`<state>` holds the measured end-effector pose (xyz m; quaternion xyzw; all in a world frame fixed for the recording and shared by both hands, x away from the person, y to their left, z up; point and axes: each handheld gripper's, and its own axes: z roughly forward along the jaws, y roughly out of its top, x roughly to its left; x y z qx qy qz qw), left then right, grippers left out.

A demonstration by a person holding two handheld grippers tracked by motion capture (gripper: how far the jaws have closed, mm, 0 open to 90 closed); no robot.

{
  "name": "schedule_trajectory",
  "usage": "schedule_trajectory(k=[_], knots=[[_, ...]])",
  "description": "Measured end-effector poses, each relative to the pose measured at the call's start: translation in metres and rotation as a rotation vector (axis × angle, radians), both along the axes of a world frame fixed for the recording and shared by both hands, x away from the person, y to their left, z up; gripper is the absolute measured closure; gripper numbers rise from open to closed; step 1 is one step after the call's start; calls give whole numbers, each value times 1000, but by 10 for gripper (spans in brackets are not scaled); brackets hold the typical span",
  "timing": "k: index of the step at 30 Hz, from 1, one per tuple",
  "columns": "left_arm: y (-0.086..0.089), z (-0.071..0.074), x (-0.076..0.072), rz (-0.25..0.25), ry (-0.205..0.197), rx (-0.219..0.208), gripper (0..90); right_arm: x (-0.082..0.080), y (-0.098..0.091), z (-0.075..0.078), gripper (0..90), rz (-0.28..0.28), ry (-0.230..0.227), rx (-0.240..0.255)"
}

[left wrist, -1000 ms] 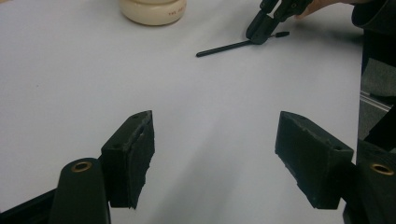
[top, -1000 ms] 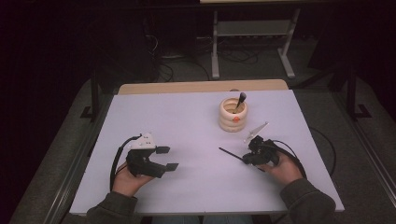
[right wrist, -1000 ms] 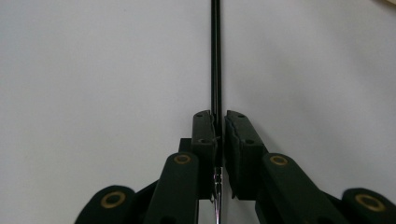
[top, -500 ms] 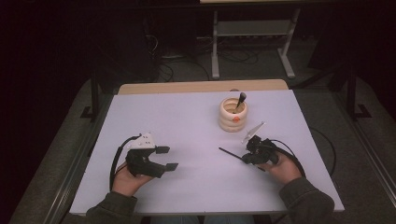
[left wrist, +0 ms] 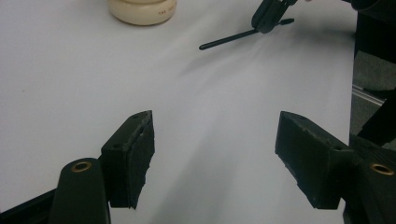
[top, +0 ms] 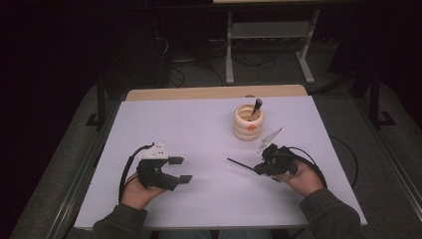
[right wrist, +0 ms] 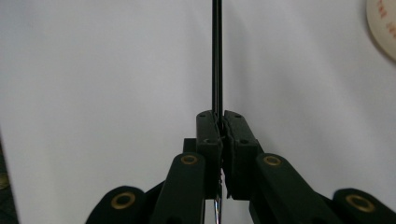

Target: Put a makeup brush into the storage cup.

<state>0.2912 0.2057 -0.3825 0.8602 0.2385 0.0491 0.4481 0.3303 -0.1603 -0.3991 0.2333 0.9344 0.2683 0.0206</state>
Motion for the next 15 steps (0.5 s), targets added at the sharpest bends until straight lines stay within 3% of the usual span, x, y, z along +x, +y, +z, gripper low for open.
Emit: schedule_trajectory(k=[11, 15], knots=[[-9, 18, 0, -60, -10, 7, 283, -10, 12, 33, 850, 110, -50, 79], [-15, 25, 1, -82, -20, 22, 288, -14, 20, 41, 850, 146, -60, 75]])
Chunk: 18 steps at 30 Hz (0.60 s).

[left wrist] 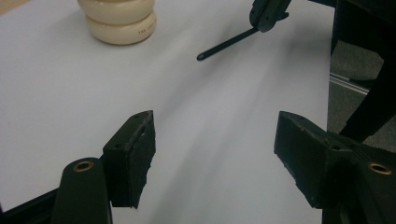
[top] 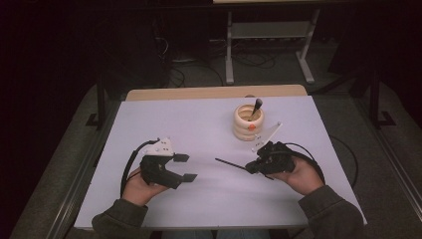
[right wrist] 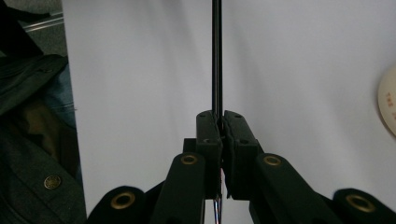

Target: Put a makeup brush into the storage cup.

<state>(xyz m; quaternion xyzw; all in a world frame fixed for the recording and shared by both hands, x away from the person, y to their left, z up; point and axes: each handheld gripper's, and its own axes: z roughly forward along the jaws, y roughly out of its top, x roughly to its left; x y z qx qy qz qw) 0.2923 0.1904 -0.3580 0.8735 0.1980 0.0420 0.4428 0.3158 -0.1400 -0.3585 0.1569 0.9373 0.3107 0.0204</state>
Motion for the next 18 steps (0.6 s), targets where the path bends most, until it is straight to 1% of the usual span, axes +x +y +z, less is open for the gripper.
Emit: schedule_trajectory(k=[1, 2, 4, 5, 8, 11, 14, 16, 18], knots=[[-1, 1, 0, -8, 0, 0, 288, -2, 2, 2, 850, 7, 0, 0], [-3, 2, 0, -12, 5, -3, 289, -3, 4, 4, 850, 25, -10, 3], [-6, 4, 1, -24, 2, 1, 294, -5, 9, 7, 850, 34, -10, 0], [-8, 5, 1, -28, 5, 4, 295, -6, 11, 8, 849, 48, -14, 1], [-12, 6, 1, -45, -1, 12, 303, -8, 19, 10, 850, 73, -17, -4], [-15, 8, 1, -58, 1, 21, 310, -9, 26, 11, 850, 99, -16, -13], [-17, 9, 1, -77, -3, 33, 323, -9, 32, 11, 850, 119, -13, -9], [-19, 10, 1, -88, 0, 41, 334, -9, 36, 11, 850, 132, -6, -11], [-20, 10, 1, -98, -4, 49, 357, -9, 39, 10, 850, 142, 3, -13]])
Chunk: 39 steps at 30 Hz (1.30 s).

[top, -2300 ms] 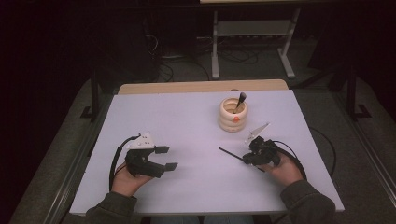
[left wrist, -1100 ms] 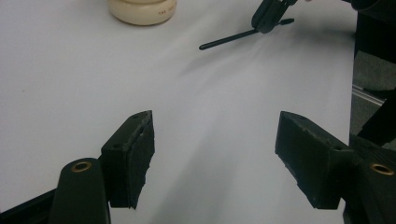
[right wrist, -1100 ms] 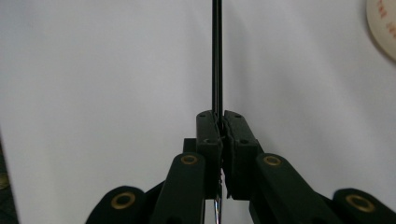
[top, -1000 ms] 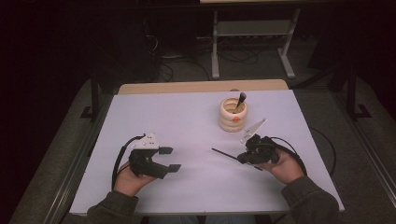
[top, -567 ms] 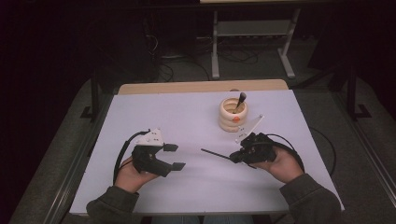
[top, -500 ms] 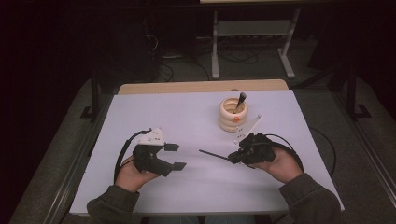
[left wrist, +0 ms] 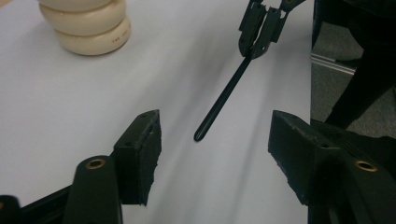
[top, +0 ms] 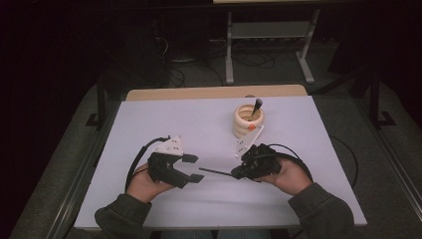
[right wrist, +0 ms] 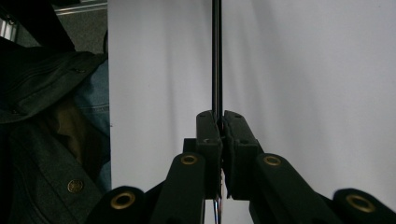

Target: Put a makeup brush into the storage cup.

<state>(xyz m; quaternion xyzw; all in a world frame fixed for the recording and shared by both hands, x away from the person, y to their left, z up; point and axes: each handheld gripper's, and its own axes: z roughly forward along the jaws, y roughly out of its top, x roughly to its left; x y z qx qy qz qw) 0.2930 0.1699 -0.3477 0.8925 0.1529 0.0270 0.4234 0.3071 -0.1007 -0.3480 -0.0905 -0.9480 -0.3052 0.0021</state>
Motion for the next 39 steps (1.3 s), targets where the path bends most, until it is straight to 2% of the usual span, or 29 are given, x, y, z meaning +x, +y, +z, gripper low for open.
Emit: schedule_trajectory(k=[5, 12, 15, 21, 39], knots=[[-5, 0, -1, -30, 5, 13, 418, -1, 8, 0, 850, 27, 6, -2], [-14, -5, -1, -83, 30, 60, 480, -2, 19, -1, 850, 73, 17, -9], [-16, -9, 0, -101, 49, 87, 499, -3, 21, -2, 850, 82, 20, -9], [-19, -12, 1, -128, 56, 117, 552, -3, 23, -3, 850, 95, 27, -4], [-25, -18, -1, -210, 79, 180, 717, -6, 32, -6, 850, 130, 42, -19]])
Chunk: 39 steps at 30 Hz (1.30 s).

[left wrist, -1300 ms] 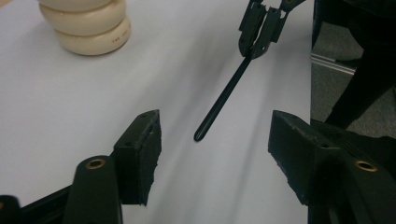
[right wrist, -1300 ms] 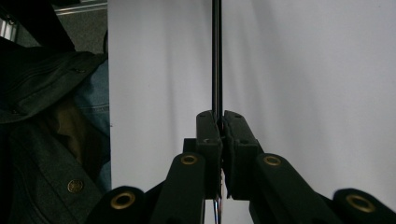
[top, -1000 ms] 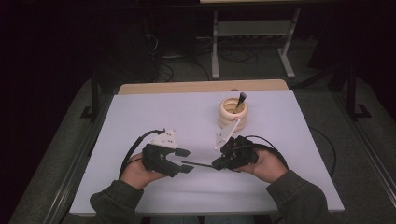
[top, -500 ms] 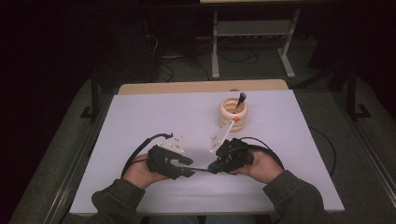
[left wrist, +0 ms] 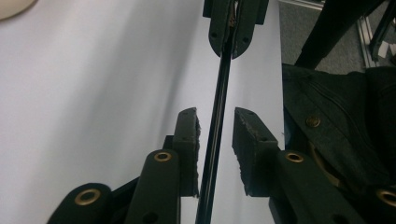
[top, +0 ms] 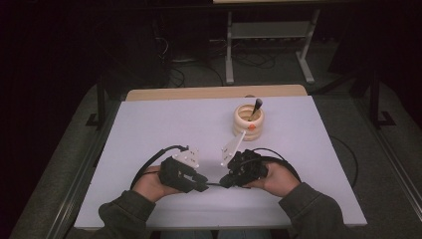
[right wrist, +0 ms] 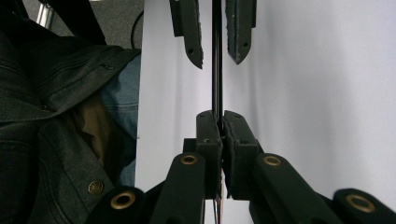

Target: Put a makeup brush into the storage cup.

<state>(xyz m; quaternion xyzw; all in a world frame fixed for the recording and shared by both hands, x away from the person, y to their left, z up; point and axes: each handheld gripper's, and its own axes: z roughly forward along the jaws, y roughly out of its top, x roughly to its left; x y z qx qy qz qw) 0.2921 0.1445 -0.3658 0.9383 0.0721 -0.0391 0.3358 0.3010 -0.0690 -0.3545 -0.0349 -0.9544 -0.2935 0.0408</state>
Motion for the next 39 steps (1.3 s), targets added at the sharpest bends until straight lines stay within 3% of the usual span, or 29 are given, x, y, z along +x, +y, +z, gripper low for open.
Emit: schedule_trajectory(k=[9, 13, 16, 18, 22, 26, 32, 35, 37, 39], knots=[[-2, -1, -4, -33, 6, 11, 827, -3, 4, -1, 849, 15, 17, -7], [-2, -2, -6, -54, -1, 28, 847, -3, 5, -2, 845, 33, -1, 0], [-3, -1, -7, -60, -22, 36, 850, -2, 4, -3, 830, 27, 9, 11], [-2, -1, -7, -63, -30, 39, 851, 0, 2, -6, 749, 20, 13, 16], [2, 0, -8, -46, -27, 23, 852, 7, -6, -12, 704, 7, 45, 42], [6, -2, -7, -36, -27, 2, 852, 9, -13, -15, 718, -10, 65, 65], [7, -1, -6, -39, -27, -7, 851, 11, -15, -13, 825, 25, 85, 87], [5, -2, -6, -36, -21, 4, 833, 9, -14, -11, 845, 47, 92, 77], [2, -3, -7, -29, -4, 14, 753, 8, -12, -10, 848, 53, 97, 60], [-2, -3, -9, -41, -20, 35, 729, 8, -9, -9, 848, 69, 91, 32]])
